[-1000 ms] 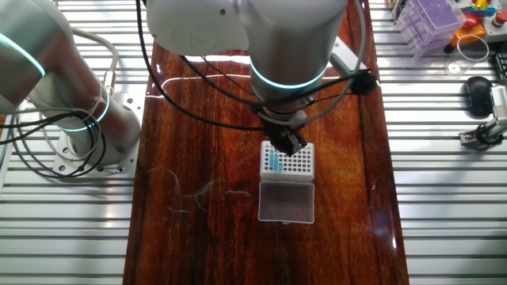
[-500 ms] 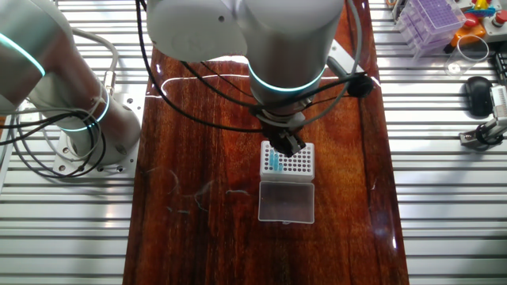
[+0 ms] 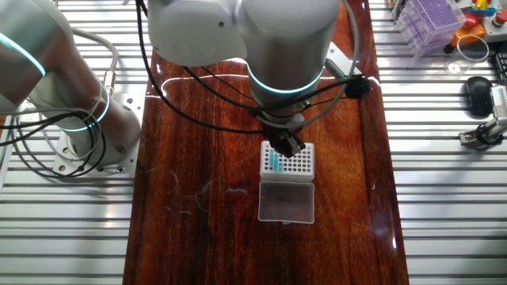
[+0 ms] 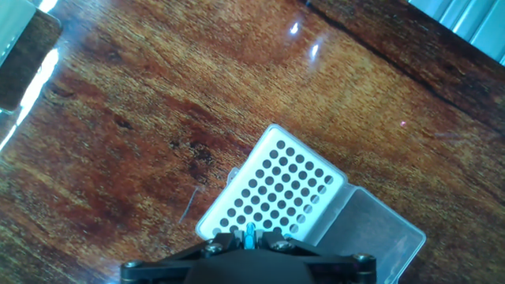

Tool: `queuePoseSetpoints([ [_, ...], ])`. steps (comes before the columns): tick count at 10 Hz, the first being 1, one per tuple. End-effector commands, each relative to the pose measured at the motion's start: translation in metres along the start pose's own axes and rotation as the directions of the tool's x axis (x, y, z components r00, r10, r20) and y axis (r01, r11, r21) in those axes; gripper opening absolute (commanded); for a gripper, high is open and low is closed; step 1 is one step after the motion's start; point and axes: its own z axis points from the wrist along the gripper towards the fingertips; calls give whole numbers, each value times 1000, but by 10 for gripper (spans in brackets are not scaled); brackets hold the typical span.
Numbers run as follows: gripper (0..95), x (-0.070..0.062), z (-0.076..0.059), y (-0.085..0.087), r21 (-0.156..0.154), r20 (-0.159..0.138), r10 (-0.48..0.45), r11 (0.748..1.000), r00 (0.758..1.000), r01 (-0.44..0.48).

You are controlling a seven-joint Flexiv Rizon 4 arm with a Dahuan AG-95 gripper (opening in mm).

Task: Transfer all medium pipette tips from one holder to another

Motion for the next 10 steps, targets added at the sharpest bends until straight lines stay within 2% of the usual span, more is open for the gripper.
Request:
queuePoseSetpoints([
  [1, 190, 0, 0, 0, 2, -2, -2, 1000, 1000, 2],
  [4, 190, 0, 0, 0, 1, -1, 2, 1000, 1000, -2],
  [6, 190, -6, 1, 4, -20, 10, 26, 999, 1000, -25],
  [9, 190, -51, -3, 54, -10, -2, 85, 996, 996, -85],
  [10, 190, -69, -8, 78, -10, -6, 121, 993, 993, -121],
])
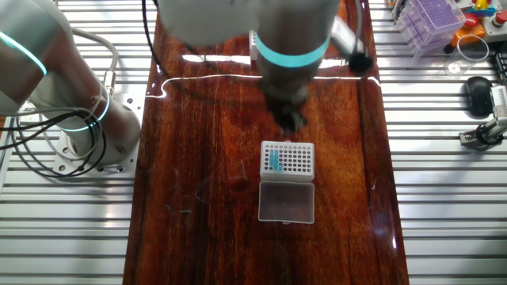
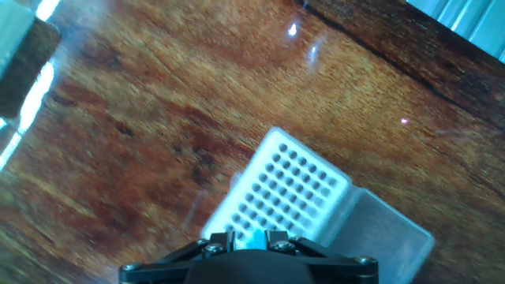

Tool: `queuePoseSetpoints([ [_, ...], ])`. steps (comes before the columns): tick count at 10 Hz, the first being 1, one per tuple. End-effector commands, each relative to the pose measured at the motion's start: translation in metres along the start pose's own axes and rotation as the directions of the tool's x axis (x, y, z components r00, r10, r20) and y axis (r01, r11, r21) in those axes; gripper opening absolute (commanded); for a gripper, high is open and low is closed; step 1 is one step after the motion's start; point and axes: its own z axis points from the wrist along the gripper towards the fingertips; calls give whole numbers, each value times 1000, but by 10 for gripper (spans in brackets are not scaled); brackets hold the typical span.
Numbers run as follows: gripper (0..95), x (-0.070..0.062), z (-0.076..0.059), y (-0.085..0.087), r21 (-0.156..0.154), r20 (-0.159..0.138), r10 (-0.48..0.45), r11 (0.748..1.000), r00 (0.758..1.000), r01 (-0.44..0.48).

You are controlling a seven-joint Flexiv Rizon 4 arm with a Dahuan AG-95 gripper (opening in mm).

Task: Transfer all medium pipette tips from one holder to another

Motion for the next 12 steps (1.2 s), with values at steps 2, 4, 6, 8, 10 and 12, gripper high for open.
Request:
queuePoseSetpoints([
  [2, 190, -43, -10, 82, 7, -17, 125, 992, 992, -125],
  [4, 190, -48, -10, 103, 8, -20, 160, 987, 987, -160],
  [6, 190, -48, -11, 102, -1, -22, 113, 994, 993, -113],
  [8, 190, -48, -11, 102, -23, -52, -30, 999, 998, 29],
  [10, 190, -48, -11, 102, -39, -52, -102, 994, 993, 100],
  [12, 190, -47, -8, 122, -55, -36, -74, 996, 997, 72],
])
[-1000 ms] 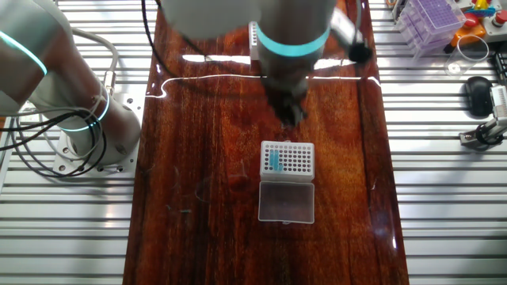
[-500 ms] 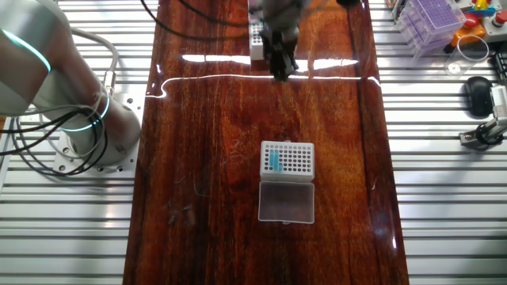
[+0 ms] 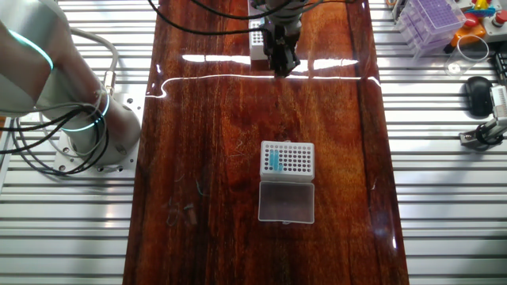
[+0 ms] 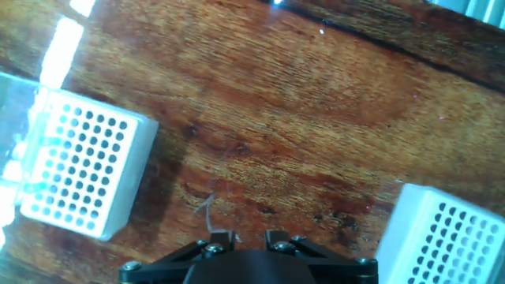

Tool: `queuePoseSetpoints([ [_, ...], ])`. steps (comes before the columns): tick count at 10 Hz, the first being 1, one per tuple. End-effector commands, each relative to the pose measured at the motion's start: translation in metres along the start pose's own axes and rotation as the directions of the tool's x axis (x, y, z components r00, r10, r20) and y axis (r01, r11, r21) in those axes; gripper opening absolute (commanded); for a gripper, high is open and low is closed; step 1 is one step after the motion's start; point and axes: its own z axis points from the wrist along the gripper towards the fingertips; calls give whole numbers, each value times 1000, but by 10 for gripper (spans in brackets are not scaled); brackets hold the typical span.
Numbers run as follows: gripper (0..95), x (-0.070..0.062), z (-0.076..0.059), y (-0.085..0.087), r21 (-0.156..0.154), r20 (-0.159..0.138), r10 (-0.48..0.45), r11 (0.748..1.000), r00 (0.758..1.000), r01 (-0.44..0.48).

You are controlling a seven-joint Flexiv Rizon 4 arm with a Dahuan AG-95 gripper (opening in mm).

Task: Transfer all medium pipette tips from one holder to another

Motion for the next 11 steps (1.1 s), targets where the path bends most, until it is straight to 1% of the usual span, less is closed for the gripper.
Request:
queuePoseSetpoints([
  [1, 190, -9, 12, 59, -28, 14, -62, 998, 998, 62],
  [2, 190, -15, 13, 84, -19, 7, -22, 1000, 1000, 22],
  [3, 190, -24, 14, 115, -13, 2, 28, 1000, 1000, -28],
  [5, 190, -33, 15, 148, -16, 7, 86, 996, 996, -86],
  [7, 190, -38, 18, 165, -15, 11, 129, 992, 992, -128],
  [8, 190, -38, 18, 166, -10, 12, 130, 991, 991, -130],
  [9, 190, -38, 18, 166, -8, 9, 116, 993, 993, -115],
  [10, 190, -38, 18, 166, -4, 3, 74, 997, 997, -74],
  [11, 190, -38, 18, 166, -8, 0, 37, 999, 999, -37],
])
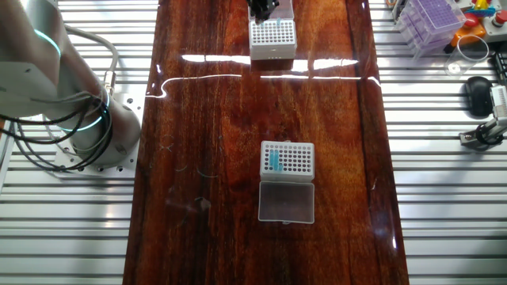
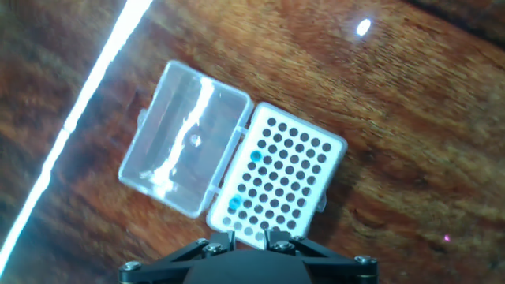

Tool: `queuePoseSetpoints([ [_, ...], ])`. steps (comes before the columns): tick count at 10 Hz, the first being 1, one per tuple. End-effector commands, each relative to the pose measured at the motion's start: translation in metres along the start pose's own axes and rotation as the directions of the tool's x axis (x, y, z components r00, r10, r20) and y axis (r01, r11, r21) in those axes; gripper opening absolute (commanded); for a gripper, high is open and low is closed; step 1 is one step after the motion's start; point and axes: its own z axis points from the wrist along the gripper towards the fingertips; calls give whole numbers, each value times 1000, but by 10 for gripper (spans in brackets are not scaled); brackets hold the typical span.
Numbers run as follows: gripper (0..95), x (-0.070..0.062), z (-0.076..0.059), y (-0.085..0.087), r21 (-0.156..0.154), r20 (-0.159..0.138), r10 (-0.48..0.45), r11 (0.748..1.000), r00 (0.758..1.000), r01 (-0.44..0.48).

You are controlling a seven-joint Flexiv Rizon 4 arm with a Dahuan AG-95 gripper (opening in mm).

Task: Transfer all medium pipette tips from one holder to another

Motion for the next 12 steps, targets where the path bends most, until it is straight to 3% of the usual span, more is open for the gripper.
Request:
queuePoseSetpoints([
  [1, 190, 2, -1, 3, 8, -8, -52, 999, 999, 52],
  [5, 190, -4, 14, 5, 17, 11, -33, 999, 999, 33],
  [12, 190, -12, 20, 9, 17, 15, -4, 1000, 1000, 3],
])
